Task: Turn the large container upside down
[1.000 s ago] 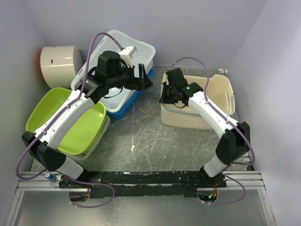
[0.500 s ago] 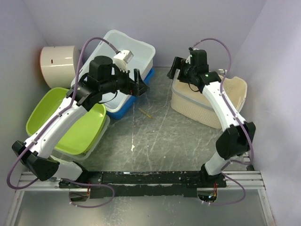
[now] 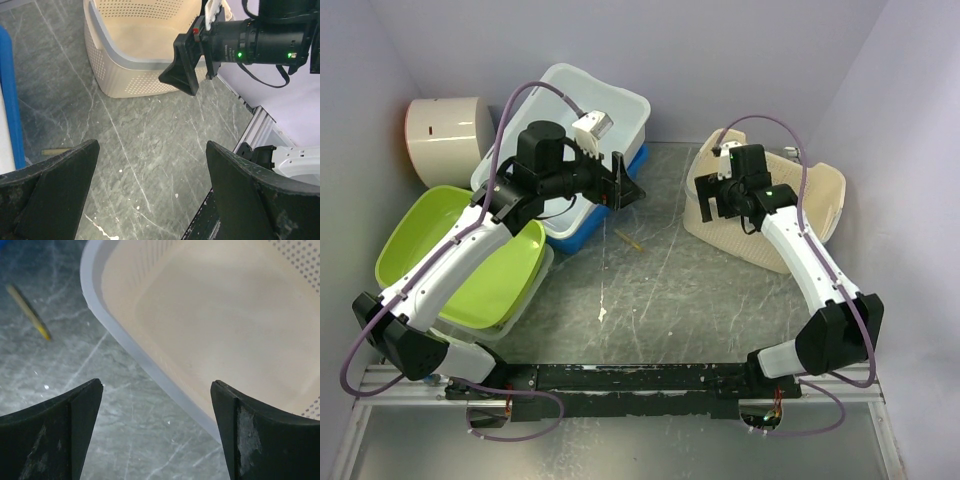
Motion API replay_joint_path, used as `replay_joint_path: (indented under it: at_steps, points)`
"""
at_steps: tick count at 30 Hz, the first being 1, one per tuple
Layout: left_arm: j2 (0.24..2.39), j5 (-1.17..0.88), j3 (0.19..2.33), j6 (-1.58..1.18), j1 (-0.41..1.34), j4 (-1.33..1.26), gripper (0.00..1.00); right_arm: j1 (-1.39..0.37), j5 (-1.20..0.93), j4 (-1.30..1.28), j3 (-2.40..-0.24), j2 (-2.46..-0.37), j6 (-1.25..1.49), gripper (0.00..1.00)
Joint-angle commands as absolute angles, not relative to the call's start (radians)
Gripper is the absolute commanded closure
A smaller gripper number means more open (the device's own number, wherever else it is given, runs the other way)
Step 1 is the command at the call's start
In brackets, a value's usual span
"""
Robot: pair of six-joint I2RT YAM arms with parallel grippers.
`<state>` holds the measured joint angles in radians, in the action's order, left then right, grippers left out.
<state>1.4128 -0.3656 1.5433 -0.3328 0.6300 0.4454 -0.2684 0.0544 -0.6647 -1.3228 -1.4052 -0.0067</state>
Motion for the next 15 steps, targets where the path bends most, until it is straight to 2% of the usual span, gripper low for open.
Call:
replay_joint_path:
  at_steps: [1,6,8,15]
  points:
    - [1.406,-0.402,1.534,-0.327,0.629,0.395,0.00,-0.267,0.070,-0.774,-1.297,-1.416,-0.062,0.12]
    - [1.414,-0.395,1.536,-0.316,0.629,0.406,0.00,-0.269,-0.007,-0.854,-1.345,-1.401,-0.018,0.29]
    - [1.418,-0.398,1.536,-0.318,0.628,0.401,0.00,-0.277,-0.023,-0.895,-1.397,-1.417,0.023,0.39]
    - [1.416,-0.391,1.526,-0.323,0.629,0.388,0.00,-0.287,-0.229,-1.096,-1.589,-1.582,0.150,0.44]
